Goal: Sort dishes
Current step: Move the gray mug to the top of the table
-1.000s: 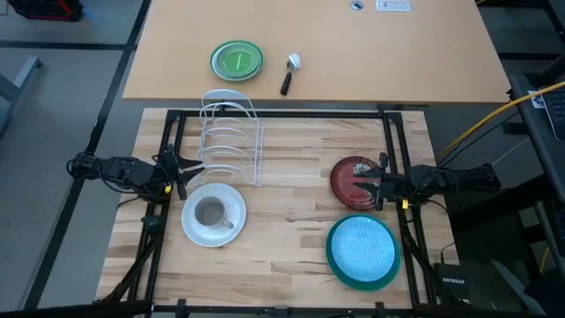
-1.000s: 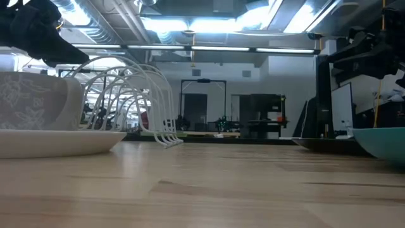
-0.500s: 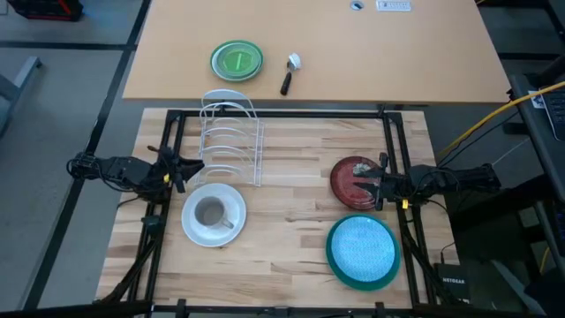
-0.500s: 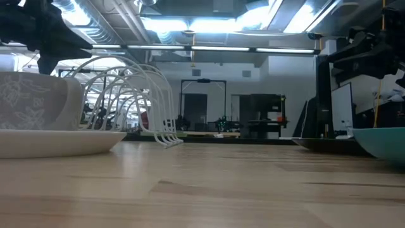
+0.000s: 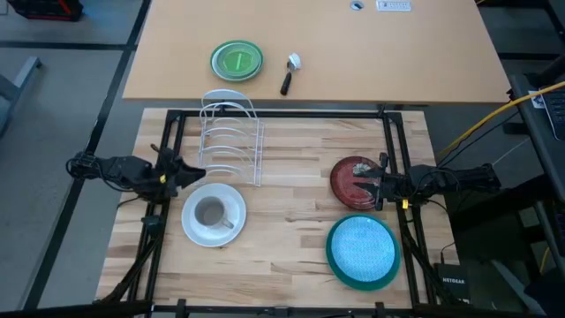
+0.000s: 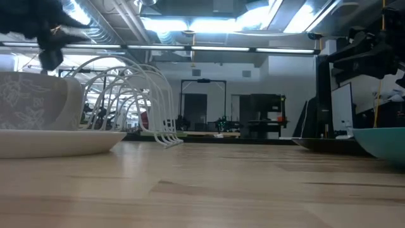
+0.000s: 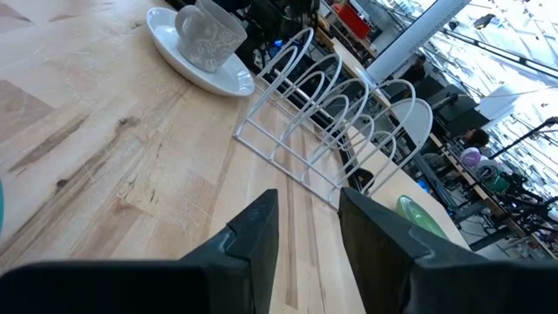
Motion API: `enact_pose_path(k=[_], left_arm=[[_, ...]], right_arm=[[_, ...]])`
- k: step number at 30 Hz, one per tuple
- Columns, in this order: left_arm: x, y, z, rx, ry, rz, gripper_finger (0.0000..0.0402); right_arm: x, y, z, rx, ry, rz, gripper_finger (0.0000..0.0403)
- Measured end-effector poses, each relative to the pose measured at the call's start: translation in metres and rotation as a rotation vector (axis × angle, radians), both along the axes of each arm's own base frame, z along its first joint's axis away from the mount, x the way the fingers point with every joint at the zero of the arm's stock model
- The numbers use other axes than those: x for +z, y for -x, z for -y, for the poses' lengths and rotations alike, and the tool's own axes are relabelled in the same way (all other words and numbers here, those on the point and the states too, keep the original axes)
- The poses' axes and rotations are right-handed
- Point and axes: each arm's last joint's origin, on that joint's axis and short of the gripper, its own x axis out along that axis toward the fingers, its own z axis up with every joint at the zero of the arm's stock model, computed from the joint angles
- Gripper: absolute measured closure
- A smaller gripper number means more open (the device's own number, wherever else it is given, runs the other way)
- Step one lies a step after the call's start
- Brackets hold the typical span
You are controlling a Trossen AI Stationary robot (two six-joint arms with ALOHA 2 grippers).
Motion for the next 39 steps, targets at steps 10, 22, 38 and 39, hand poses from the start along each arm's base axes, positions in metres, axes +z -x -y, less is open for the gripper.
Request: enact_pose_path(k=[10, 22, 38, 39], left_arm=[[0.010, -0.055, 0.027, -0.218, -0.089, 0.030, 0.0304], [0.004, -0.118, 0.076, -0.348, -0.118, -0.058, 0.0304], [0.044, -0.153, 0.140, -0.492, -0.471, -0.585, 0.0304], [0.045, -0.152, 0.140, -0.481, -0.435, -0.600, 0.0304]], right_arm=[[0.000, 0.000, 0.000, 0.000, 0.000, 0.000, 0.0276], [0.000, 0.000, 0.000, 0.000, 0.000, -0.001, 0.0276], [0.000, 0.000, 0.000, -0.011, -0.121, 0.010, 0.0276], [0.000, 0.000, 0.000, -0.009, -0.130, 0.011, 0.0276]])
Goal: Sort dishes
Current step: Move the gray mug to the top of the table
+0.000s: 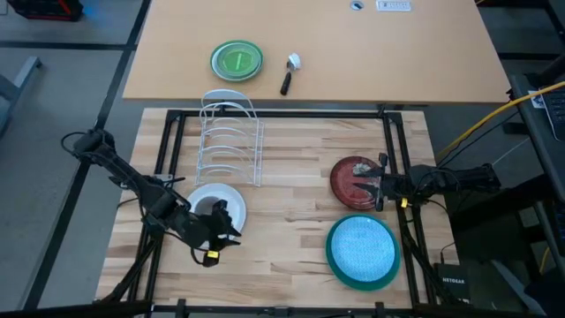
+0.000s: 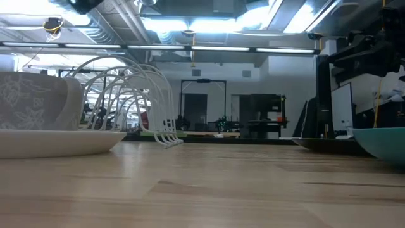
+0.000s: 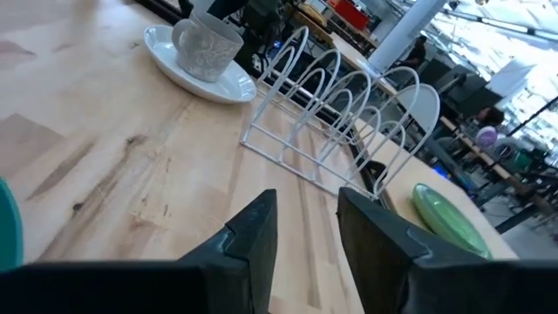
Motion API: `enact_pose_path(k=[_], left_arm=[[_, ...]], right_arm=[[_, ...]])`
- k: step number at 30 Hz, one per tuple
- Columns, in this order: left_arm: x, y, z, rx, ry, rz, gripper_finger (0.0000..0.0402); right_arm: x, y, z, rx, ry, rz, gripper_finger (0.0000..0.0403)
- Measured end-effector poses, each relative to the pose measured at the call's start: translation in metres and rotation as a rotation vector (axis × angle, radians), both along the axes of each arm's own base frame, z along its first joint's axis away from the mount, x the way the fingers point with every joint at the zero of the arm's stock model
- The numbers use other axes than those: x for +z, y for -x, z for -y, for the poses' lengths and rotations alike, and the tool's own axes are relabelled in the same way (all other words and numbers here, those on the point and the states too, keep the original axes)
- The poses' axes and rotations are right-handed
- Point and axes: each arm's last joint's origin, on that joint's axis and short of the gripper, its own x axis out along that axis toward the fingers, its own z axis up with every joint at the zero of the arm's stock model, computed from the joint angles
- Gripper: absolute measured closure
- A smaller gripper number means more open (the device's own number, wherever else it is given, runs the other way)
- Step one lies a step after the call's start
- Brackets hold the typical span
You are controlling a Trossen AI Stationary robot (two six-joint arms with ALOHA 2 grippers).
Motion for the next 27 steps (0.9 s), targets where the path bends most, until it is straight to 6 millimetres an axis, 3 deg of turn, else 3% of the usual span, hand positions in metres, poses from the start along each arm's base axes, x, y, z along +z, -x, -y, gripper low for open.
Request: enact_pose_path(k=[6, 14, 27], left_arm=[[-0.002, 0.002, 0.002, 0.030, 0.133, -0.072, 0.0304], [-0.017, 0.015, -0.013, 0.129, 0.056, -0.291, 0.0304], [-0.019, 0.015, -0.021, 0.118, -0.009, -0.323, 0.0304]], right_arm=[[0.000, 0.000, -0.001, 0.023, -0.009, -0.001, 0.0276], [0.000, 0.000, -0.001, 0.023, -0.009, 0.000, 0.0276], [0.000, 0.000, -0.001, 0.024, -0.005, 0.000, 0.0276]])
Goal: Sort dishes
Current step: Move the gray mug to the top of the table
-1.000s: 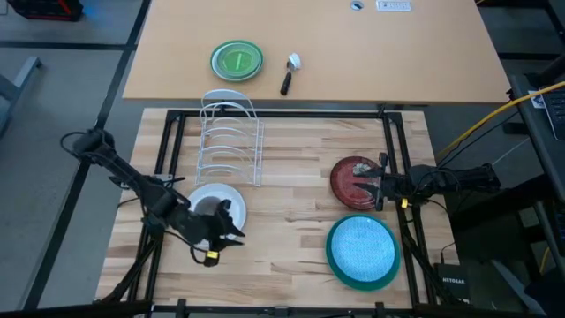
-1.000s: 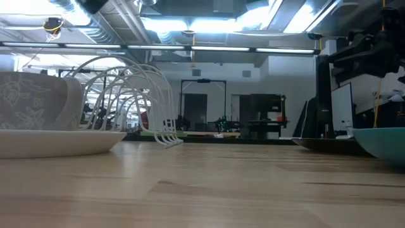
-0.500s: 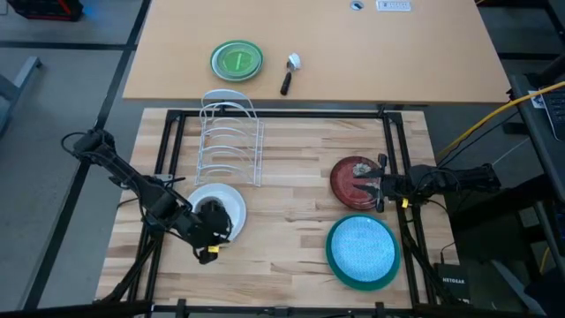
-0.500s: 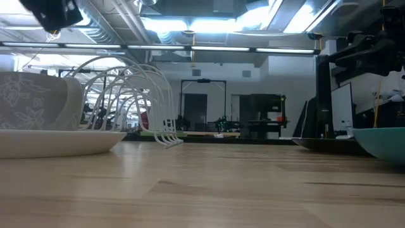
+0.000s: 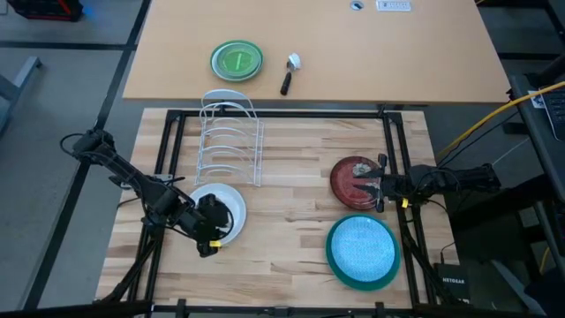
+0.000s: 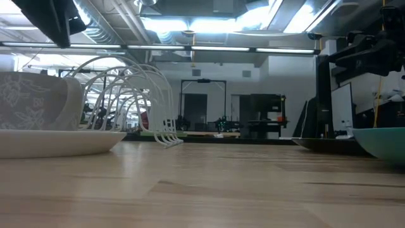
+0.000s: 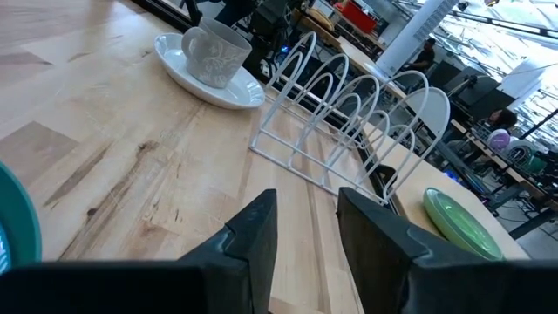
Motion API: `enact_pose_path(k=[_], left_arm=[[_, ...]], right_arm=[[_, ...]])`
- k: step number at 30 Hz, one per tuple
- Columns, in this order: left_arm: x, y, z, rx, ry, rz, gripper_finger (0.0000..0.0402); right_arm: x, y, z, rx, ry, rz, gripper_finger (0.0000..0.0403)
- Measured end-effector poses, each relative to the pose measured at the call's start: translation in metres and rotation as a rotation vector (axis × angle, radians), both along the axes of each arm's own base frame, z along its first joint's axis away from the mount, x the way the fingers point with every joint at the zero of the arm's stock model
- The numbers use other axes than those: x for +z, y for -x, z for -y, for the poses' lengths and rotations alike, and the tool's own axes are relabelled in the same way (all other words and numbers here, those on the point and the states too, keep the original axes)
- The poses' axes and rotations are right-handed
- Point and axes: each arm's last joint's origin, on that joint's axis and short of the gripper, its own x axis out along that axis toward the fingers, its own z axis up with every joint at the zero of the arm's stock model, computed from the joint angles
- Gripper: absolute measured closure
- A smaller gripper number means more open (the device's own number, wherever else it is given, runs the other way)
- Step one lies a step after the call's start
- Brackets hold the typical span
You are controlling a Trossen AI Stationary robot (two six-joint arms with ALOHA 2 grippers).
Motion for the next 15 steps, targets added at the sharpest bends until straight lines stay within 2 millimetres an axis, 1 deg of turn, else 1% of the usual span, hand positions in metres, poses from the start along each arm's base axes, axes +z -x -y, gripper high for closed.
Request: enact_pose_path(k=[5, 12, 15], left_arm=[[-0.0020, 0.0034, -0.0022, 0.069, 0.017, -0.041, 0.0304], [-0.0048, 0.0090, -0.0060, 0.076, -0.024, -0.102, 0.0304], [-0.0042, 0.0077, -0.0059, 0.062, -0.045, -0.079, 0.0304]], right_arm=[[0.0000, 0.0000, 0.0000, 0.000, 0.000, 0.000, 0.0276], [0.0000, 0.0000, 0.0000, 0.000, 0.000, 0.000, 0.0276], [0.0000, 0.0000, 0.0000, 0.000, 0.001, 0.000, 0.0276]])
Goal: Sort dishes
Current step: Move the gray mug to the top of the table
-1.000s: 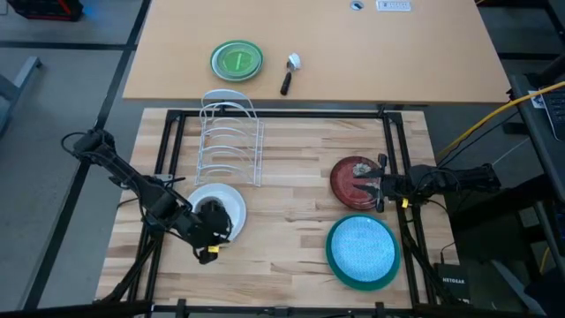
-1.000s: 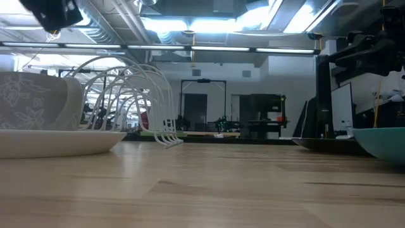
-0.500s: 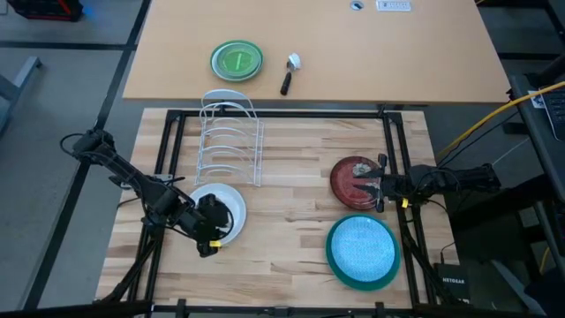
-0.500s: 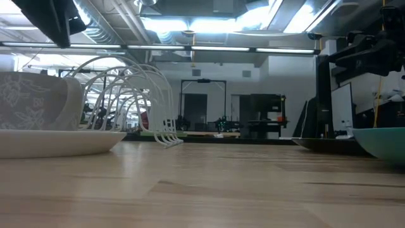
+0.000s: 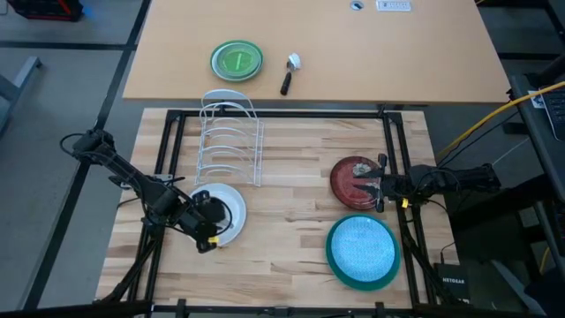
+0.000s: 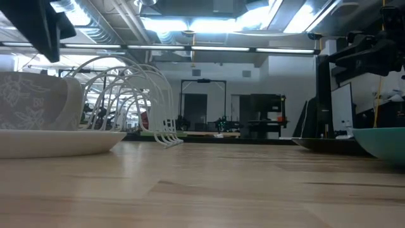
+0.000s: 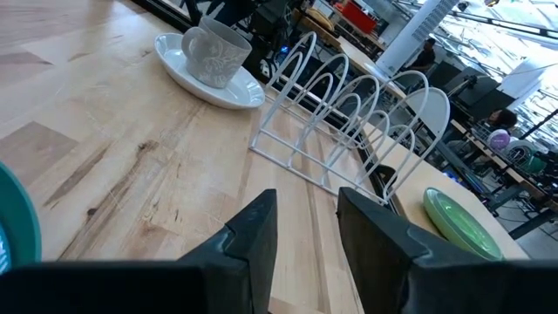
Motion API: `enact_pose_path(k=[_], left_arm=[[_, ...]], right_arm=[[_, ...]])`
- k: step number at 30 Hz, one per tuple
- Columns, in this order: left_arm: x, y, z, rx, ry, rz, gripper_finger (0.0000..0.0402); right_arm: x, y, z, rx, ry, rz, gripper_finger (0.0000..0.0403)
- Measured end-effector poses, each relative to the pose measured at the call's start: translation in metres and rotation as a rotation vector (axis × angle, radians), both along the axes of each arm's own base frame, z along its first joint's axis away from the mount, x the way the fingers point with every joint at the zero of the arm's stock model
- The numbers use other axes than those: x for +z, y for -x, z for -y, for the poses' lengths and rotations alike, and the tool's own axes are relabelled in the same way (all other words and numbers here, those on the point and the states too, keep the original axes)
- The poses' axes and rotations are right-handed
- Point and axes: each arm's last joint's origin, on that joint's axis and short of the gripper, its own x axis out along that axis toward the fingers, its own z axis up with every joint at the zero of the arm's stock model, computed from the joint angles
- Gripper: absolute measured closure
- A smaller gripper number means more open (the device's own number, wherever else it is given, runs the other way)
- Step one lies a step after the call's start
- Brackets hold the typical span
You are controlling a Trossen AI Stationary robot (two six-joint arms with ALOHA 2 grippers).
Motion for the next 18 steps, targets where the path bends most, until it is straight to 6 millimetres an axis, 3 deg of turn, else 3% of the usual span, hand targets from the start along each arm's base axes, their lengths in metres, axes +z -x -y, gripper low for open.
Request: enact_pose_path(k=[12, 18], left_arm=[[-0.002, -0.007, -0.007, 0.044, -0.015, 0.008, 0.0302], [-0.014, -0.014, -0.013, 0.080, -0.017, -0.078, 0.0245]], right_arm=[[0.000, 0.000, 0.000, 0.000, 0.000, 0.001, 0.0276], [0.000, 0.000, 0.000, 0.000, 0.000, 0.003, 0.0276]])
